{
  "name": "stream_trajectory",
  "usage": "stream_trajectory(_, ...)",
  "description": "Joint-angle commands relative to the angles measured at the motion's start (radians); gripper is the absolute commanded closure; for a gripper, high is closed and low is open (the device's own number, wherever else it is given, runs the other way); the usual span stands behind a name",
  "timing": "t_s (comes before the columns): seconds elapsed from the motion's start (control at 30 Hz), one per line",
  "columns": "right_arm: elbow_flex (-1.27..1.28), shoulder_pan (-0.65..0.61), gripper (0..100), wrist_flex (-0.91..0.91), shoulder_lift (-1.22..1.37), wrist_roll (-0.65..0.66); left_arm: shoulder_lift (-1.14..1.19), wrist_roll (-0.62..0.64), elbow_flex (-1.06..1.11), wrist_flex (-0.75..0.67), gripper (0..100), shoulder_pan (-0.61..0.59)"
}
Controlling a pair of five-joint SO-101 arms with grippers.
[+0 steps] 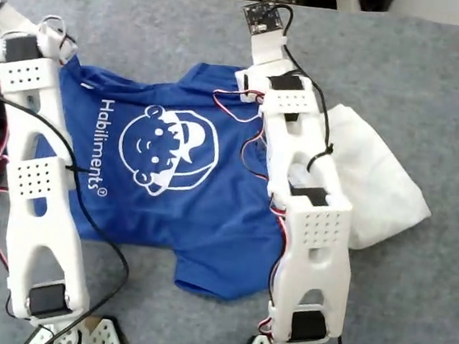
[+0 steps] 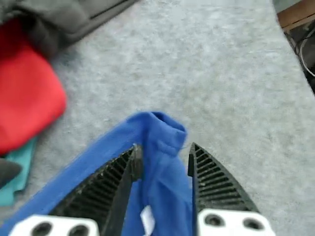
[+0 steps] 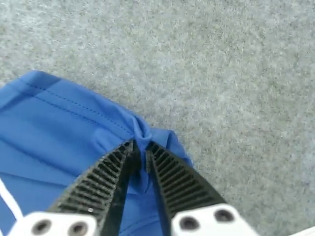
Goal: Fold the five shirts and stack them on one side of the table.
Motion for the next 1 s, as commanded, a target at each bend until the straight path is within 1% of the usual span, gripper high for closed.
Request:
stream_trajectory(0.0, -0.038, 0.003, 98.4, 0.006, -0.005, 0.0, -0.041, 0.0, -0.025, -0.08, 83, 0.027)
stream_trajectory(0.17, -0.038, 0.003, 98.4, 0.006, -0.005, 0.0, -0.005, -0.002, 0.07, -0.19, 83, 0.013)
stream_trajectory(0.27, -0.036, 0.003, 98.4, 0.006, -0.005, 0.0, -0.003, -0.009, 0.082, -0.183, 83, -0.004)
stream_trajectory(0.37, -0.036, 0.003, 98.4, 0.006, -0.005, 0.0, -0.003, -0.048, 0.079, -0.169, 83, 0.004)
stream_trajectory(0.57, -0.036, 0.003, 98.4, 0.006, -0.005, 0.0, 0.006, -0.048, 0.088, -0.195, 83, 0.004)
stream_trajectory(0.97, -0.036, 0.003, 98.4, 0.006, -0.005, 0.0, 0.006, -0.044, 0.137, -0.199, 83, -0.01)
